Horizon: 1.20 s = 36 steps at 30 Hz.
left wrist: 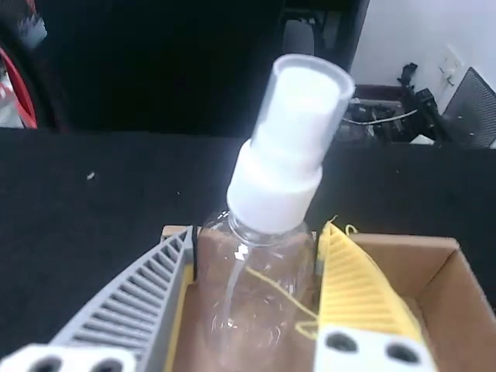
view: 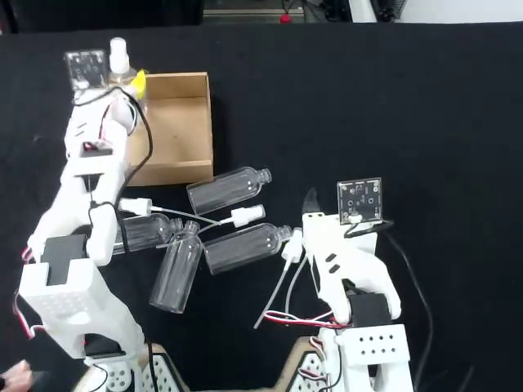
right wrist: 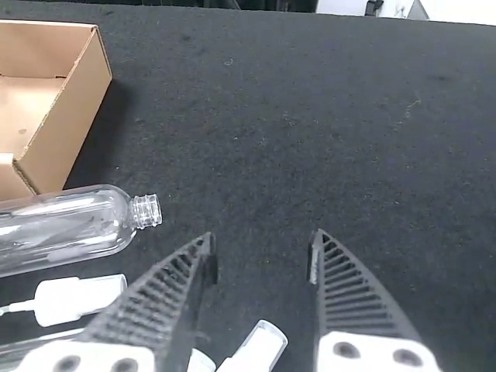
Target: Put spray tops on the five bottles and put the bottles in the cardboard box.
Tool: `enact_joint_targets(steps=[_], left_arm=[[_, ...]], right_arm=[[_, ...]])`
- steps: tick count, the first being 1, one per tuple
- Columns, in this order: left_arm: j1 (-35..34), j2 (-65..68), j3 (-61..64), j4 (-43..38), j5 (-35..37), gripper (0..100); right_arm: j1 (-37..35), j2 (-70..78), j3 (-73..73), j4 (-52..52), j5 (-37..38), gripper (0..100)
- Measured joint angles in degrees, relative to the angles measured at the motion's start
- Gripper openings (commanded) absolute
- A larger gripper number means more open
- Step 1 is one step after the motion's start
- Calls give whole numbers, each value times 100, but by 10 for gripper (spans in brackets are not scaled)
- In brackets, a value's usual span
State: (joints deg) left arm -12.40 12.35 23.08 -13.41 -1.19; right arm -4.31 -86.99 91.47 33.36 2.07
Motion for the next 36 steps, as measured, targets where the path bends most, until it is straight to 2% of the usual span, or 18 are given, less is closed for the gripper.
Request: enact_joint_targets(steps=[3, 13, 36], left_arm=[[0, 0, -255, 255, 123, 227], [-114, 334, -677, 273, 0, 228], [-299, 475, -747, 273, -44, 228]], right_arm=[[0, 0, 0, 0, 0, 191], [0, 0, 0, 0, 0, 191], [0, 0, 0, 0, 0, 191]])
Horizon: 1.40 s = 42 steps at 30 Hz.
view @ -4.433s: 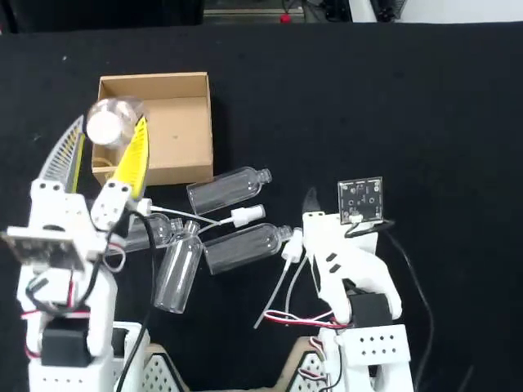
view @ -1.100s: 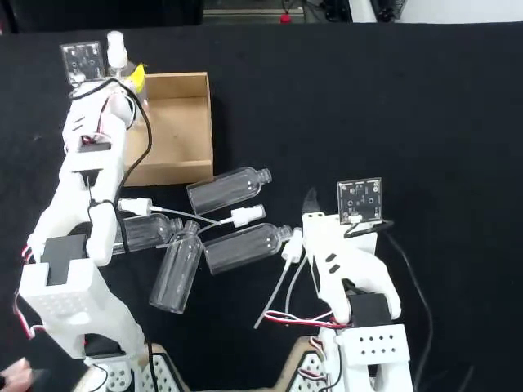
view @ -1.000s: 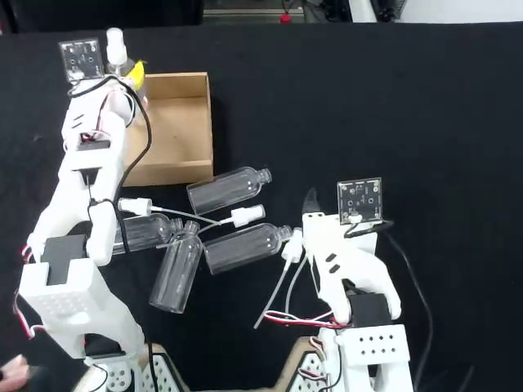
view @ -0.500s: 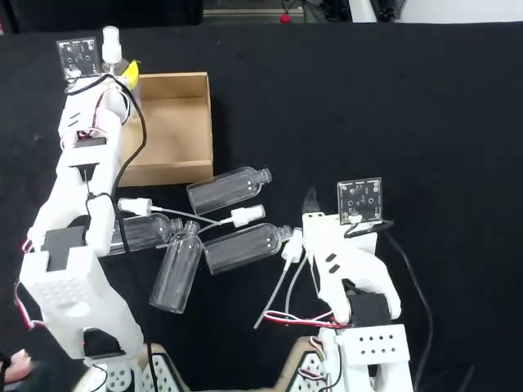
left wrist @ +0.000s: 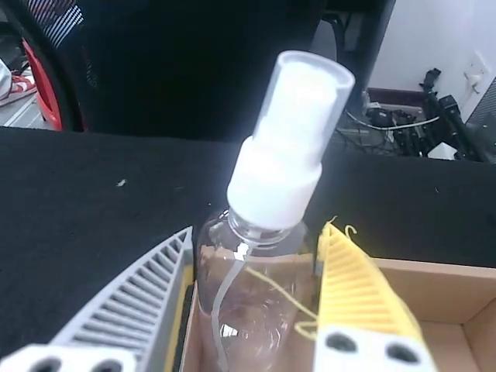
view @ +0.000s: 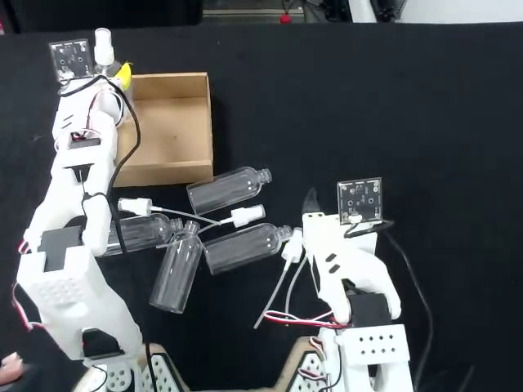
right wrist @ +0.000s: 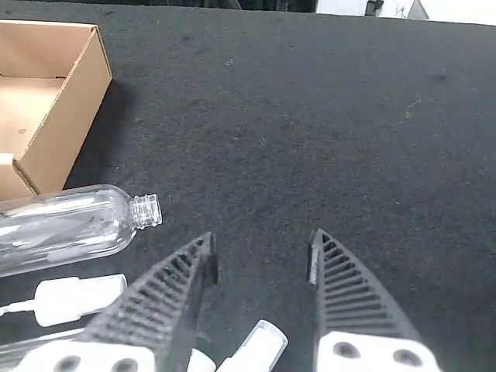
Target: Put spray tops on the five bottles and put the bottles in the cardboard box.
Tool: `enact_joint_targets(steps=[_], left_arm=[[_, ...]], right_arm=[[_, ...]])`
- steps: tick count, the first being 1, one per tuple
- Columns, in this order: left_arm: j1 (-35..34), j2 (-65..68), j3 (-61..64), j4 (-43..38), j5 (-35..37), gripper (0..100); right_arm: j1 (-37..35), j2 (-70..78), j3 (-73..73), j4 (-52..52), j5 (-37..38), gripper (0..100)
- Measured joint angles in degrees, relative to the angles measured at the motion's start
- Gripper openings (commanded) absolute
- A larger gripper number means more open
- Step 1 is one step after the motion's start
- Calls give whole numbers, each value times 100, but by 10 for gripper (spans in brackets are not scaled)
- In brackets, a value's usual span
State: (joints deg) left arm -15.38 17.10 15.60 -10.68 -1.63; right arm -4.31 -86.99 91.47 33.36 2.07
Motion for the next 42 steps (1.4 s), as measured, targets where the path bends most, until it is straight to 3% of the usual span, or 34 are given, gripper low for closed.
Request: enact_joint_targets(steps=[9, 18, 42], left_arm=[[-9, 308, -114, -9, 0, 228], [-9, 677, -202, -668, 0, 228], [-9, 677, -202, -668, 0, 229]], right_arm=[[0, 0, 0, 0, 0, 191], [0, 0, 0, 0, 0, 191], [0, 0, 0, 0, 0, 191]])
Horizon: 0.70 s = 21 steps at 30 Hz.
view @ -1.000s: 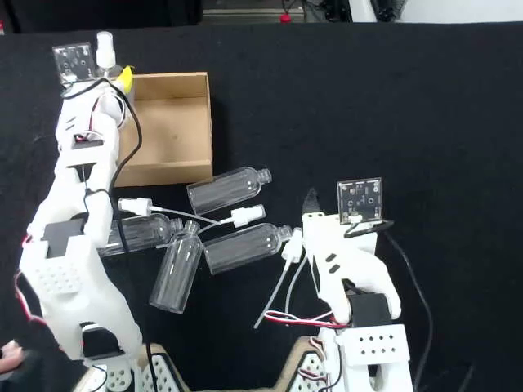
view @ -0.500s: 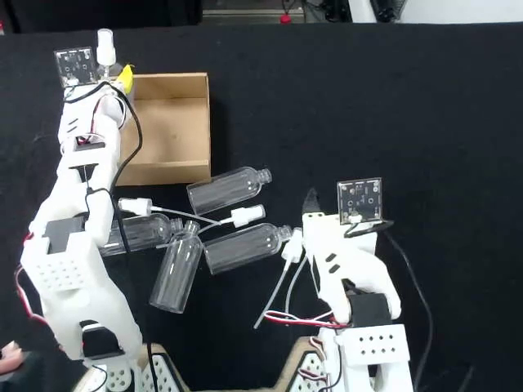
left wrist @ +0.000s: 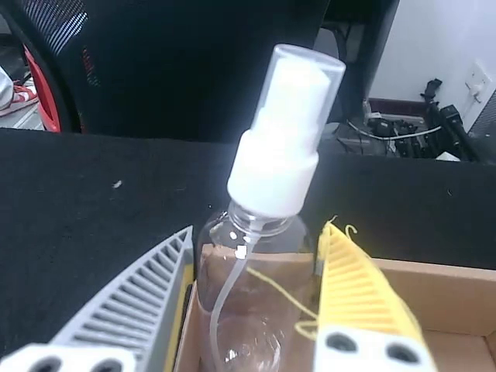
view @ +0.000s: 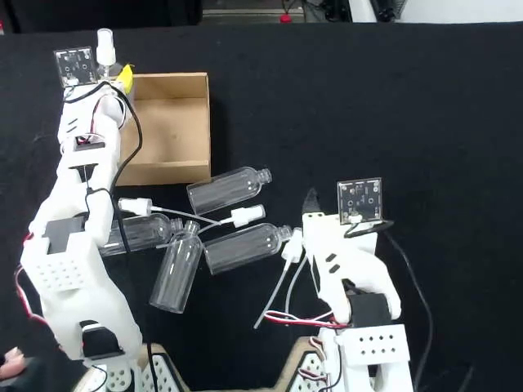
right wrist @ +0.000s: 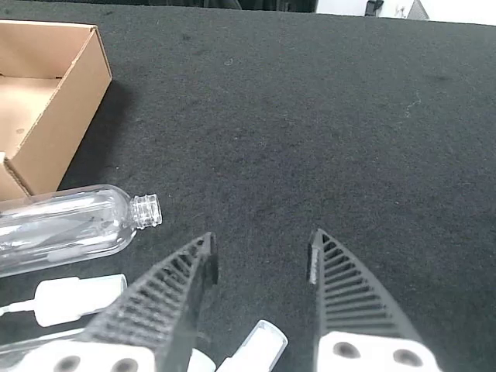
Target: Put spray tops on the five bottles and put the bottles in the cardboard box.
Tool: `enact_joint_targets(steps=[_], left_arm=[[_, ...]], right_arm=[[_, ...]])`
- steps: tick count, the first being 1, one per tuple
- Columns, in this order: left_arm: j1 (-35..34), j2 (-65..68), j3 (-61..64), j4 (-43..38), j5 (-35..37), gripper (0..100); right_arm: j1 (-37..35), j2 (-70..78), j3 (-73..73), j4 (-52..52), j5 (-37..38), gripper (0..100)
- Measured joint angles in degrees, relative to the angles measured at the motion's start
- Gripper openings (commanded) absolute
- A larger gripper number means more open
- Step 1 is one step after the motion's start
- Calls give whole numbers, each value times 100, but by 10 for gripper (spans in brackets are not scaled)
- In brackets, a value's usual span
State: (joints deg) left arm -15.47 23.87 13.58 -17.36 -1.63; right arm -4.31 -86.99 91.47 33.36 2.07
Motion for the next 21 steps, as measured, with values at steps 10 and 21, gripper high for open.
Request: enact_joint_targets(steps=[10, 21], left_arm=[[-9, 0, 0, 0, 0, 413], [-35, 9, 0, 0, 0, 413]], right_arm=[[0, 0, 0, 0, 0, 191], [0, 0, 0, 0, 0, 191]])
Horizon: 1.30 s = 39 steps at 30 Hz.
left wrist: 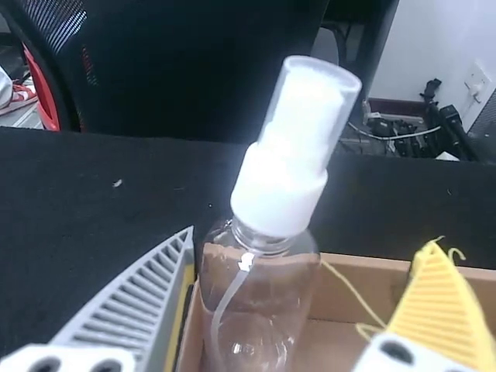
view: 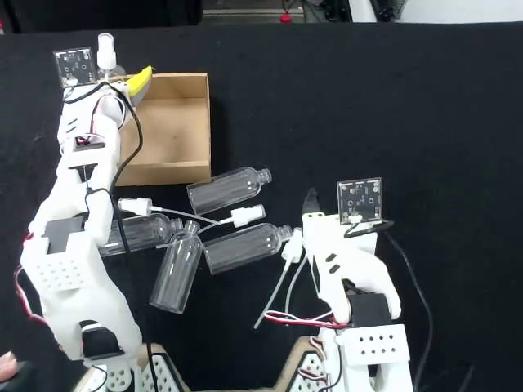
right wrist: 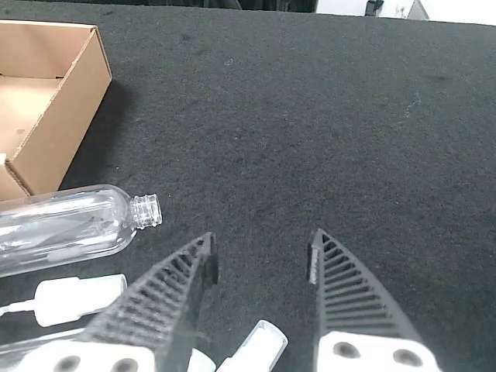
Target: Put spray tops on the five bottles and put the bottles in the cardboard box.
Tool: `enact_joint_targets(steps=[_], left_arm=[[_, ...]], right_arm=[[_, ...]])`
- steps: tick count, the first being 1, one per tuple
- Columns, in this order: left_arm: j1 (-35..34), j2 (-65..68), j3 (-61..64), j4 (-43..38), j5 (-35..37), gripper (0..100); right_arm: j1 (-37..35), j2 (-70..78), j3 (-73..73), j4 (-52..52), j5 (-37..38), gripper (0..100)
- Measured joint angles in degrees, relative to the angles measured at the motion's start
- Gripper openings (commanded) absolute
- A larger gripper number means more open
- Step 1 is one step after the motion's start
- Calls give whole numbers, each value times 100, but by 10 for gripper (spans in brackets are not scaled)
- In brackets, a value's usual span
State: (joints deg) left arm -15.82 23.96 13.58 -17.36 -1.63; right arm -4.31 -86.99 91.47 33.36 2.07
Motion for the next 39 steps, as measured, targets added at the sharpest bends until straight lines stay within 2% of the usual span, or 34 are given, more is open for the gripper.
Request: enact_joint_targets(steps=[7, 25, 28, 39], left_arm=[[-246, 0, 9, 0, 0, 413], [-211, -1538, 1732, 114, 0, 414], [-273, -2031, 1978, 765, 0, 414], [-563, -4387, 2066, 4325, -9, 416]], right_arm=[[0, 0, 0, 0, 0, 191], [0, 0, 0, 0, 0, 191], [0, 0, 0, 0, 0, 191], [0, 0, 0, 0, 0, 191]])
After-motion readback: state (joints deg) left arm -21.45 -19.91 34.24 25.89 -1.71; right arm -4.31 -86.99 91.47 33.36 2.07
